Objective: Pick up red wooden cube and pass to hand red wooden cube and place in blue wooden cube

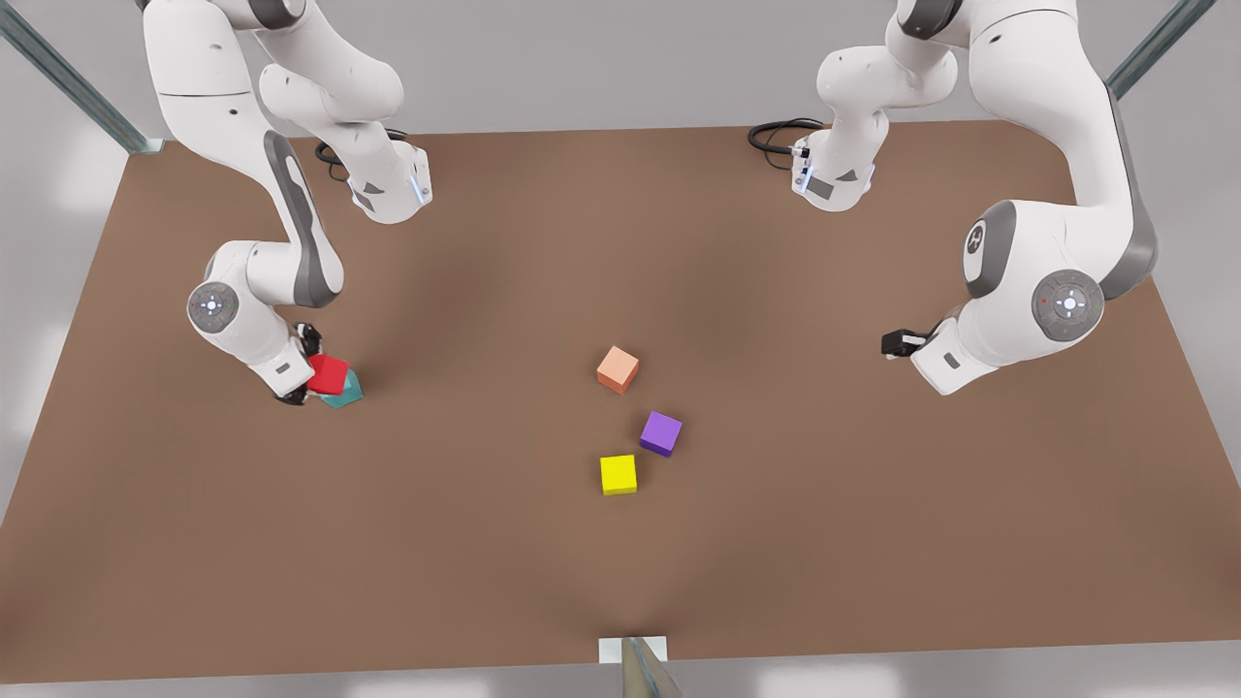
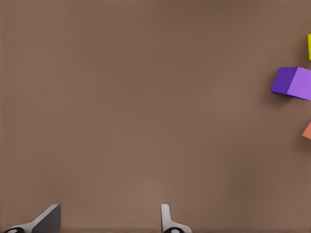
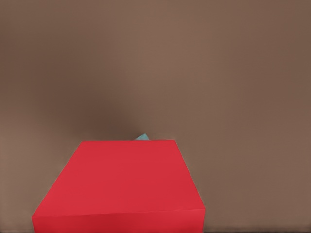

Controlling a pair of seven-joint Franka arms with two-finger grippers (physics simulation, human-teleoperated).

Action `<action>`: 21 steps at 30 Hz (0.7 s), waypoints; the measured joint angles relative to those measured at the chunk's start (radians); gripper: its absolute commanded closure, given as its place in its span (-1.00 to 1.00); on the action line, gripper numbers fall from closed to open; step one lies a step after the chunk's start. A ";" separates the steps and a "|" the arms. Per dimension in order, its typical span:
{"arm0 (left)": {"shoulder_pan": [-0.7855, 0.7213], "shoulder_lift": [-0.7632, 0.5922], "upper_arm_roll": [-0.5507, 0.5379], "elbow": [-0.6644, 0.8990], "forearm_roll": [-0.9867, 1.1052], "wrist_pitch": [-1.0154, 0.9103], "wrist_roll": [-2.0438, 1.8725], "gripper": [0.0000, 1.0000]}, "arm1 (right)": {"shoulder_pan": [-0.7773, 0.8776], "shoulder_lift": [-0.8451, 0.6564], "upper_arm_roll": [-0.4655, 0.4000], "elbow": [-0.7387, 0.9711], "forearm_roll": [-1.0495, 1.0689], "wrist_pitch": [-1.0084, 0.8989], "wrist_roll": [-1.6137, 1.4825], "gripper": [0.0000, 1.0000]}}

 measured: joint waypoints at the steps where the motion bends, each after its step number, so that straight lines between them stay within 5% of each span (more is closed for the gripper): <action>1: 0.000 0.000 0.000 0.000 0.000 0.000 -0.001 -1.00 | -0.001 0.002 -0.001 0.000 -0.010 0.002 0.004 -0.22; 17: -0.006 0.003 -0.001 0.001 0.000 0.000 -0.014 -1.00 | -0.009 0.049 -0.002 -0.031 -0.052 0.062 0.049 -0.24; 18: -0.006 0.003 -0.002 0.001 0.000 0.000 -0.015 -1.00 | -0.009 0.049 -0.002 -0.031 -0.053 0.065 0.051 -0.39; 19: -0.007 0.004 -0.002 0.002 0.000 0.000 -0.016 -1.00 | -0.009 0.050 -0.002 -0.031 -0.054 0.067 0.053 -1.00; 21: -0.006 0.005 -0.003 0.001 0.000 0.000 -0.018 -1.00 | -0.008 0.053 -0.002 -0.031 -0.055 0.071 0.058 -1.00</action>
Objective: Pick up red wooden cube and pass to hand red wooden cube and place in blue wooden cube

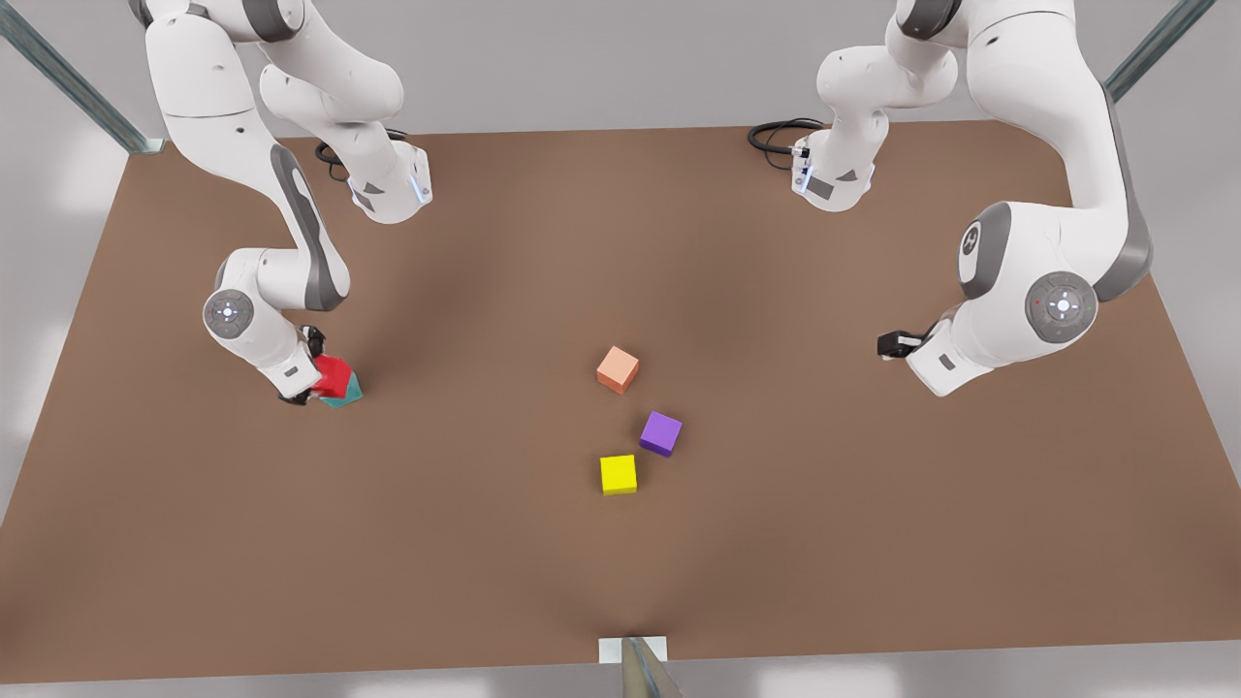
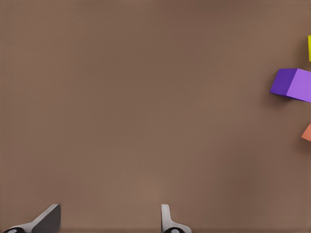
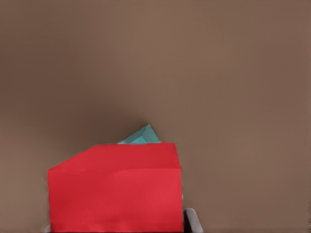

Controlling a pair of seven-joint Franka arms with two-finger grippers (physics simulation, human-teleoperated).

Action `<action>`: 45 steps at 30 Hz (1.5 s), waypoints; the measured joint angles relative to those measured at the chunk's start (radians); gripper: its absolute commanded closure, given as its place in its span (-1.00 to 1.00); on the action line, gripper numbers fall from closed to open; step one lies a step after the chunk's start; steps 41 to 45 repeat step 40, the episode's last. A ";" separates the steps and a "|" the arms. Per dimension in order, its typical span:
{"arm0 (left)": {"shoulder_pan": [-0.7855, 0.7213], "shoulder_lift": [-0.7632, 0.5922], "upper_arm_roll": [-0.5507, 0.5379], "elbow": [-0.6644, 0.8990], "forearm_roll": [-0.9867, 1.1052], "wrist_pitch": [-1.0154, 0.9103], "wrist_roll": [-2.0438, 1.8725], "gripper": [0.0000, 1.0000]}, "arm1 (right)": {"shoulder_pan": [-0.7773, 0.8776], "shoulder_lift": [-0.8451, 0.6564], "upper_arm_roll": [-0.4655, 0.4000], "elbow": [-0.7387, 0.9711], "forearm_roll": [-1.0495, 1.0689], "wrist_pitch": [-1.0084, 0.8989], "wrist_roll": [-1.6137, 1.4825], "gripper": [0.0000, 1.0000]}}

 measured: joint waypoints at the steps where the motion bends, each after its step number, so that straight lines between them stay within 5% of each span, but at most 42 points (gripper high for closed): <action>1: 0.000 0.000 0.000 0.000 0.000 0.000 -0.001 -1.00 | 0.000 0.001 0.000 0.000 0.000 0.002 0.002 -1.00; 21: 0.001 0.000 -0.002 0.000 0.000 0.001 -0.012 -1.00 | 0.012 -0.124 0.011 0.043 0.017 -0.126 0.031 -1.00; 28: 0.006 0.001 0.000 0.001 0.000 -0.035 -0.013 -1.00 | 0.045 0.030 0.015 0.561 0.135 -0.478 0.232 -1.00; 32: 0.011 -0.001 0.000 0.011 0.001 -0.068 -0.023 -1.00 | 0.093 0.000 0.017 0.843 0.160 -0.748 0.481 -1.00; 38: 0.010 -0.001 0.000 0.021 -0.003 -0.118 -0.037 -1.00 | 0.078 -0.107 0.006 0.882 0.132 -0.971 0.775 -1.00; 45: 0.007 -0.001 0.000 0.027 -0.005 -0.142 -0.041 -1.00 | 0.067 -0.119 0.006 0.881 0.127 -1.007 0.853 -1.00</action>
